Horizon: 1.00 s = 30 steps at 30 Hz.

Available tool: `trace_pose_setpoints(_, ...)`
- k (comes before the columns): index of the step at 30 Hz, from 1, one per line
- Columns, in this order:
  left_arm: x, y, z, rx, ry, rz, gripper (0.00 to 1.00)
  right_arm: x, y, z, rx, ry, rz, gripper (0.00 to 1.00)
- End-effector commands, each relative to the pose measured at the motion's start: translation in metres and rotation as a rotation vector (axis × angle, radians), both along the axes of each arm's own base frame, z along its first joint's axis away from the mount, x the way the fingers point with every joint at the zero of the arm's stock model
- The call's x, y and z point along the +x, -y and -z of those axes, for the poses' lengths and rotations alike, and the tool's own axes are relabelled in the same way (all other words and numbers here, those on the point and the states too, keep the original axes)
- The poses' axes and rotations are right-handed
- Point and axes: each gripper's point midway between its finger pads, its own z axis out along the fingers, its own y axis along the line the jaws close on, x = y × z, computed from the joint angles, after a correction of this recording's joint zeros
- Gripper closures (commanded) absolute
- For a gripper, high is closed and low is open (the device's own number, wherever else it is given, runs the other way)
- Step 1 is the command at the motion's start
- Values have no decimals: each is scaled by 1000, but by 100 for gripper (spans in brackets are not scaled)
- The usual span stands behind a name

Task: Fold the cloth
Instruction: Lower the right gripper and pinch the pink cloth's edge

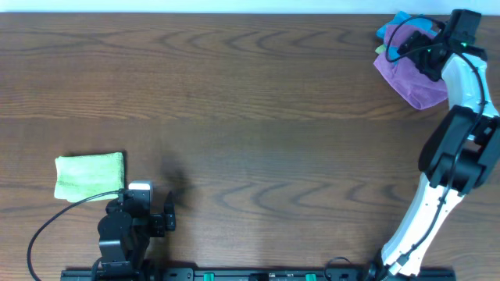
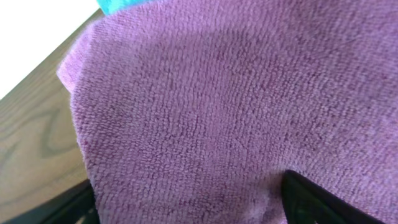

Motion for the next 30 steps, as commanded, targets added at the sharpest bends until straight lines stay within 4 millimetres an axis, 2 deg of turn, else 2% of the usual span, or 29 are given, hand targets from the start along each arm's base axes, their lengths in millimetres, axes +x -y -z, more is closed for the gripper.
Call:
trace_pose_setpoints(1, -1, 0, 3, 12, -8, 6, 5, 3, -9, 15, 19, -22, -17, 27)
trace_pose_setpoints(4, -1, 0, 3, 12, -8, 6, 5, 4, -10, 14, 18, -19, -17, 45)
trace_pose_setpoints(8, -1, 0, 3, 12, -8, 6, 5, 2, -10, 16, 19, -28, -19, 64)
trace_pose_setpoints(13, -1, 0, 3, 12, -8, 6, 5, -1, -12, 14, 28, -36, -24, 98)
trace_pose_setpoints(19, -1, 0, 3, 12, -8, 6, 5, -6, -11, -8, -24, -28, -68, 99)
trace_pose_setpoints(25, -1, 0, 3, 12, -8, 6, 5, -10, -9, -52, -67, 15, -68, 99)
trace_pose_setpoints(30, -1, 0, 3, 12, -8, 6, 5, -22, -9, -90, -114, 37, -82, 99)
